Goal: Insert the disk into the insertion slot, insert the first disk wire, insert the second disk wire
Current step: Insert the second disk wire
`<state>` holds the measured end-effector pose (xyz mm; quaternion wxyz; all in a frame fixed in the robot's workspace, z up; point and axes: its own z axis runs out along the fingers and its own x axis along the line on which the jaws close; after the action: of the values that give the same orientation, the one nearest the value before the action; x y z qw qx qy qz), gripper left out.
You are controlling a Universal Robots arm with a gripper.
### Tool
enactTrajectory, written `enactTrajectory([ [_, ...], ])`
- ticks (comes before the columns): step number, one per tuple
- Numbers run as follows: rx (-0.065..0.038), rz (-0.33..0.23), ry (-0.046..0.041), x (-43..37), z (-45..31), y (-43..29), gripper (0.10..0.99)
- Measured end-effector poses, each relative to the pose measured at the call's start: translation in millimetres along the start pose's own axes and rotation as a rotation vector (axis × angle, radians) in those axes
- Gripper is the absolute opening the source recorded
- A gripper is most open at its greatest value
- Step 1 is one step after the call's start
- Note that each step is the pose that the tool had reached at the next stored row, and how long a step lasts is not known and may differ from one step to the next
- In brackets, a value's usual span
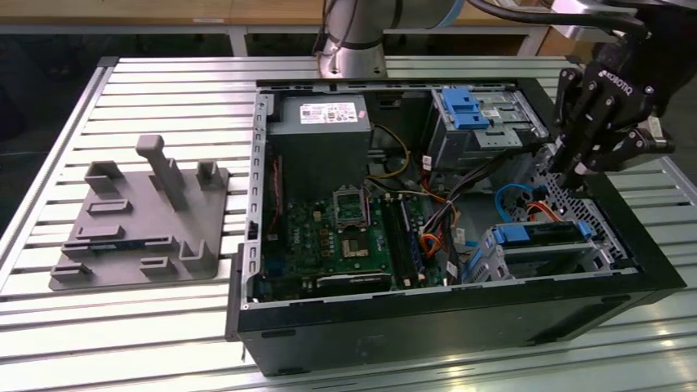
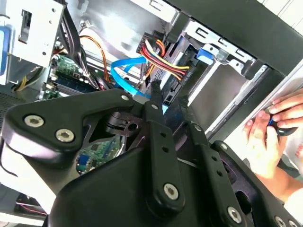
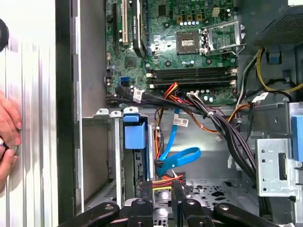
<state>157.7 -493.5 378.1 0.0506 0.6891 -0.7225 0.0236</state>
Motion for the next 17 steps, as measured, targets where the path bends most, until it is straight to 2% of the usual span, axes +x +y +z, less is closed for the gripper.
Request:
enactTrajectory([
  [6,0.008,-0.069,0.0106,-1.1,1.1,1.7,0.298],
  [10,0.011,-0.095,0.015,-3.2,2.1,5.1,0.298],
  [15,0.012,-0.103,0.0295,-4.6,6.2,14.6,0.298],
  [17,0.012,-0.105,0.0356,-4.7,8.4,16.4,0.298],
])
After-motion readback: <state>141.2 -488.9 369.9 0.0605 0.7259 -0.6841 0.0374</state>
